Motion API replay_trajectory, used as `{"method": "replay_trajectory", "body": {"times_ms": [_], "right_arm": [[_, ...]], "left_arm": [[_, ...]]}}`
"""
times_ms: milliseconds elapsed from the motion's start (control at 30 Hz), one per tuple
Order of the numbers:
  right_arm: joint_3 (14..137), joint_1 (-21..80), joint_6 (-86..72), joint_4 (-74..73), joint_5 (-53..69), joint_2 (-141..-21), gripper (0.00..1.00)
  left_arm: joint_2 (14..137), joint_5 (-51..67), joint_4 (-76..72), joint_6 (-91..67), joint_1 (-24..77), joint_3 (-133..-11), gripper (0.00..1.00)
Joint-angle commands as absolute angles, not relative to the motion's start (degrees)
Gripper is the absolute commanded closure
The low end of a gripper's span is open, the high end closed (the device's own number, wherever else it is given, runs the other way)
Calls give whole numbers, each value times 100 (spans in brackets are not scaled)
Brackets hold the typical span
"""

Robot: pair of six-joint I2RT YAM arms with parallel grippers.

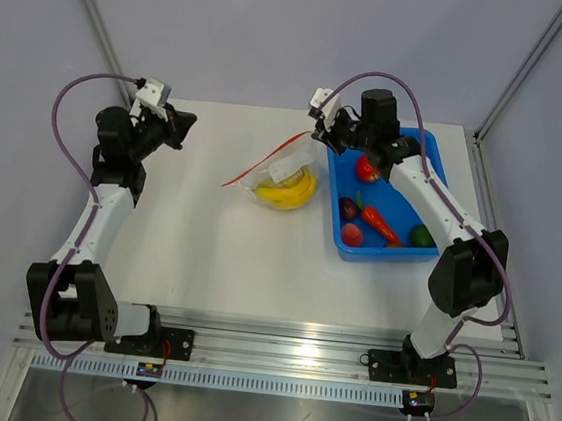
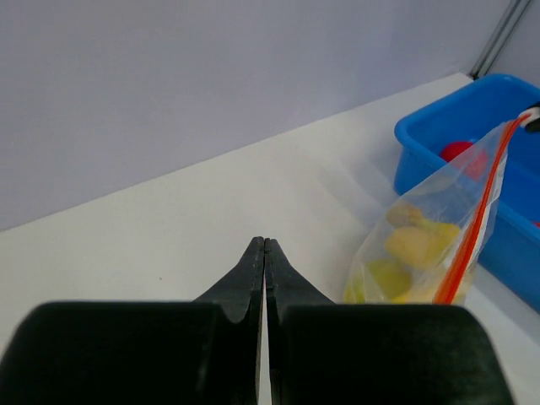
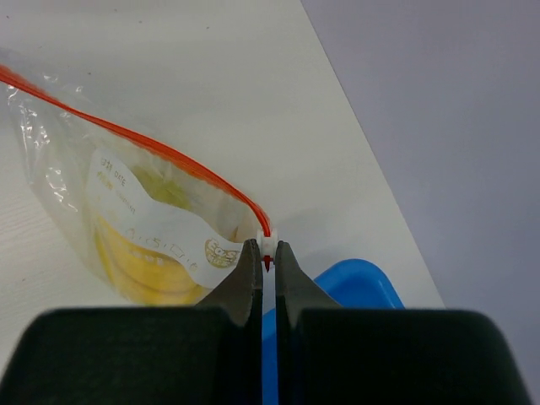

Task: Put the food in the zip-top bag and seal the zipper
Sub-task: Place the zipper food storage bag at the center of the board, then reset both arms

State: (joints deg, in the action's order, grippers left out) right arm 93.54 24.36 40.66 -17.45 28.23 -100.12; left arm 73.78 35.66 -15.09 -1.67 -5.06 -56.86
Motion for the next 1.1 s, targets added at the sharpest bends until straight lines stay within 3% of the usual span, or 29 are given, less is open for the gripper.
{"method": "replay_trajectory", "body": {"times_ms": [0, 133, 233, 267, 300, 400, 467, 500, 600, 700, 733, 800, 1067], "right_arm": [[9783, 2557, 4051, -1650, 3120, -10037, 96], [8757, 2847, 4254, -1758, 2979, -9066, 90], [7745, 3347, 4236, -1994, 2840, -8265, 63], [7439, 3584, 4088, -2134, 2717, -8105, 52], [7314, 3647, 3939, -2284, 2620, -7956, 33], [6804, 3648, 3420, -2198, 1920, -7341, 17], [6479, 3656, 3184, -2031, 1348, -6875, 1], [6434, 3656, 3016, -1865, 979, -6769, 0], [6862, 3551, 1349, -1975, -1103, -6705, 1], [7558, 3322, 301, -2714, -2368, -7136, 1], [7637, 3305, 81, -2838, -3008, -7276, 0], [7603, 3200, -420, -2944, -3294, -7260, 0], [6875, 2777, -2477, -3120, -3402, -6671, 0]], "left_arm": [[7427, 3735, -1759, -378, -519, -6467, 100], [7252, 3656, -1258, -395, -519, -6741, 100], [7006, 3586, -1126, -562, -518, -6627, 100], [6953, 3595, -1064, -676, -501, -6618, 100], [6891, 3560, -1003, -738, -492, -6592, 100], [6742, 3437, -511, -1019, -440, -6653, 98], [6680, 3471, -21, -1133, -413, -6775, 89], [6601, 3463, 252, -1169, -404, -6785, 75], [6295, 3332, 843, -1125, -273, -6707, 52], [5795, 2884, 1045, -1151, -150, -6321, 39], [5688, 2770, 1168, -1160, -97, -6241, 30], [5407, 2479, 1466, -1204, -44, -6074, 20], [4704, 2048, 2513, -1125, -44, -5643, 11]]}}
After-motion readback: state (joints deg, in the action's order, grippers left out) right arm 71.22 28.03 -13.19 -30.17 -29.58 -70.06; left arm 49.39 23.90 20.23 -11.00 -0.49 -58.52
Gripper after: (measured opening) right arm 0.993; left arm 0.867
